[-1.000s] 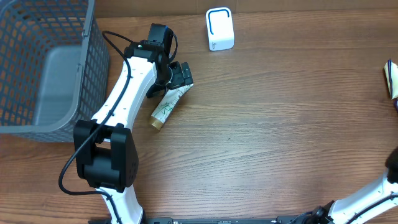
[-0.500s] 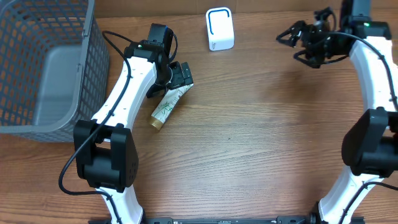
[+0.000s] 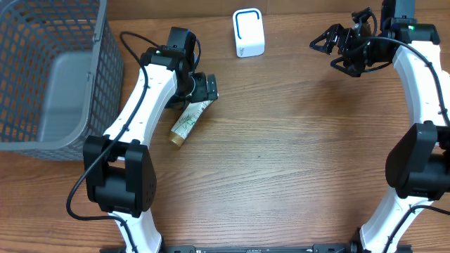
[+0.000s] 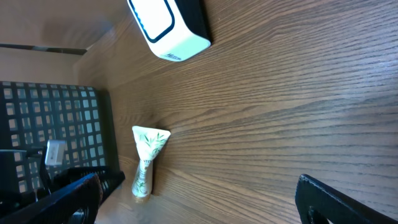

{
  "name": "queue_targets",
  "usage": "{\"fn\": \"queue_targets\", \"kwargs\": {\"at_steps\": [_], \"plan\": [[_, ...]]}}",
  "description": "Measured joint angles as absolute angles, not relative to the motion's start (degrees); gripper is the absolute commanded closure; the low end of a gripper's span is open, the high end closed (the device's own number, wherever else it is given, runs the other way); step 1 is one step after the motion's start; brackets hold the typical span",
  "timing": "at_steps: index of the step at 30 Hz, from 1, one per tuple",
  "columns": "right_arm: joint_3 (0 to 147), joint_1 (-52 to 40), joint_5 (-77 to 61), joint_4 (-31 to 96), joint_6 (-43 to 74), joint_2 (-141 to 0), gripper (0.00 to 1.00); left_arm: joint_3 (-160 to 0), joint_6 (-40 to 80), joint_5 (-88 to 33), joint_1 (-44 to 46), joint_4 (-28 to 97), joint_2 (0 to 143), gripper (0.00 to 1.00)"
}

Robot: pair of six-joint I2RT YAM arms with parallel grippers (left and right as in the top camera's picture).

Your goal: Scan the item barcode

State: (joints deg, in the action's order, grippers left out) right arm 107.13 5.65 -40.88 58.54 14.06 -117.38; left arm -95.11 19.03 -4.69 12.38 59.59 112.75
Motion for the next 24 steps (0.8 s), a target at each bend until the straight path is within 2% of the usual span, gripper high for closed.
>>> {"fn": "queue_targets", "kwargs": {"at_steps": [2, 8, 9, 10, 11, 14, 15, 18, 19, 20, 24], "plan": [[107.13, 5.63, -40.86, 58.52, 13.96, -117.38, 0.00, -95.11, 12.93, -2.66, 12.38, 62.67, 112.75, 0.00], [107.13, 5.65, -40.88, 58.54, 13.87, -117.38, 0.00, -95.11, 7.01, 4.08, 12.38, 62.92, 112.75, 0.00], [107.13, 5.63, -40.88, 58.57, 13.89, -117.38, 0.00, -95.11, 5.80, 4.38, 12.38, 62.83, 112.75, 0.13], [107.13, 5.63, -40.88, 58.57, 13.87, -117.38, 0.00, -95.11, 3.33, 3.62, 12.38, 63.09, 112.75, 0.19], [107.13, 5.63, -40.88, 58.52, 13.87, -117.38, 0.00, -94.89, -0.05, 2.37, 12.38, 63.11, 112.75, 0.12], [107.13, 5.65, -40.88, 58.54, 13.89, -117.38, 0.00, -92.33, -5.04, 0.45, 13.10, 60.71, 112.75, 0.07], [107.13, 5.63, -40.86, 58.52, 13.91, -117.38, 0.00, -91.18, -6.00, 0.47, 13.58, 59.88, 112.86, 0.09], [107.13, 5.63, -40.86, 58.54, 13.87, -117.38, 0.00, -87.09, -6.24, 3.90, 15.53, 55.88, 113.43, 0.20], [107.13, 5.63, -40.86, 58.54, 13.87, -117.38, 0.00, -85.03, -6.17, 5.74, 16.34, 53.54, 113.54, 0.31], [107.13, 5.63, -40.88, 58.50, 13.91, -117.38, 0.00, -84.09, -6.26, 6.46, 16.56, 52.53, 113.58, 0.53], [107.13, 5.63, -40.86, 58.52, 13.85, -117.38, 0.00, -79.50, -5.80, 10.83, 16.88, 47.03, 113.60, 0.72]]}}
